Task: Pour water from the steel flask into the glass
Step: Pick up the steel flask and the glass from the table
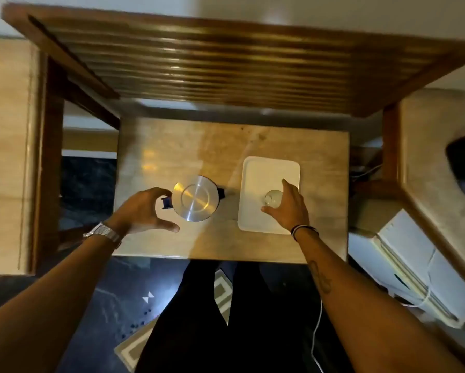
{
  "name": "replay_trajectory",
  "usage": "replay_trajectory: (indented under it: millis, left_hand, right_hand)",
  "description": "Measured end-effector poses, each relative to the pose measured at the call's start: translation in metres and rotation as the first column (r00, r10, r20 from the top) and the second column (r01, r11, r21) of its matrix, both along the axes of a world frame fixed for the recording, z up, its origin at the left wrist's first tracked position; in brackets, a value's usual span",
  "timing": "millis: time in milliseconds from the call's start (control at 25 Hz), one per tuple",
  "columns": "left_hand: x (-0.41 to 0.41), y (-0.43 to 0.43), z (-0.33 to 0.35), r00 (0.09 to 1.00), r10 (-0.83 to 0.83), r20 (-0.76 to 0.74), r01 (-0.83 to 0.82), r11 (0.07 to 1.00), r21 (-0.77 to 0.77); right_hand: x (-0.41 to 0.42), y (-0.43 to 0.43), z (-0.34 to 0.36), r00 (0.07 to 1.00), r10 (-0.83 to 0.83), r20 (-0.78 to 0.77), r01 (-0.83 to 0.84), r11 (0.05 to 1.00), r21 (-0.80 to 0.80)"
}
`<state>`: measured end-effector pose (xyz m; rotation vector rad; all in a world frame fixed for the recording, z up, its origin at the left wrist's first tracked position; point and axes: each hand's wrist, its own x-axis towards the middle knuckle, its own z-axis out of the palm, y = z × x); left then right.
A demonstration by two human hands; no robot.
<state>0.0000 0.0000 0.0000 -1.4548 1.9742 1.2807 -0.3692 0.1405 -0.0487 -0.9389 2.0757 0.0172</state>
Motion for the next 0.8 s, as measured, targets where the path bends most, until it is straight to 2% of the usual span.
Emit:
replay_trajectory:
  millis: [80,160,320,400,640,800]
  left_hand:
    - [0.003,0.004,-0.016,0.995,0.068,-0.071,-0.074,0.994,-0.079]
    - [0.006,0.012,-0.029,0.982,0.117,-0.15,-0.14,0.978,-0.156]
    - [-0.001,0.018,-0.034,0.966,0.126,-0.226,-0.152,0.983,-0.102]
    - [-0.011,0.028,-0.032,0.953,0.178,-0.247,-0.2,0.978,-0.067]
    - [-0.063,0.042,0.037,0.868,0.284,-0.407,-0.326,0.945,-0.035]
    - [-0.056,0.021,0.126,0.715,0.407,-0.569,-0.485,0.874,0.016]
  right_hand:
    - [0.0,0.003,-0.025,0.997,-0.081,-0.005,0.081,0.997,0.005]
    - [0.004,0.008,-0.044,0.995,-0.093,-0.036,0.094,0.995,0.033]
    - [0.014,0.008,-0.061,0.985,-0.116,-0.126,0.106,0.991,-0.086]
    - [0.015,0.006,-0.055,0.983,-0.145,-0.112,0.133,0.985,-0.113]
    - [0.008,0.01,0.014,0.956,-0.294,-0.007,0.278,0.908,-0.313]
    - [-0.008,-0.007,0.099,0.946,-0.296,0.131,0.322,0.827,-0.461]
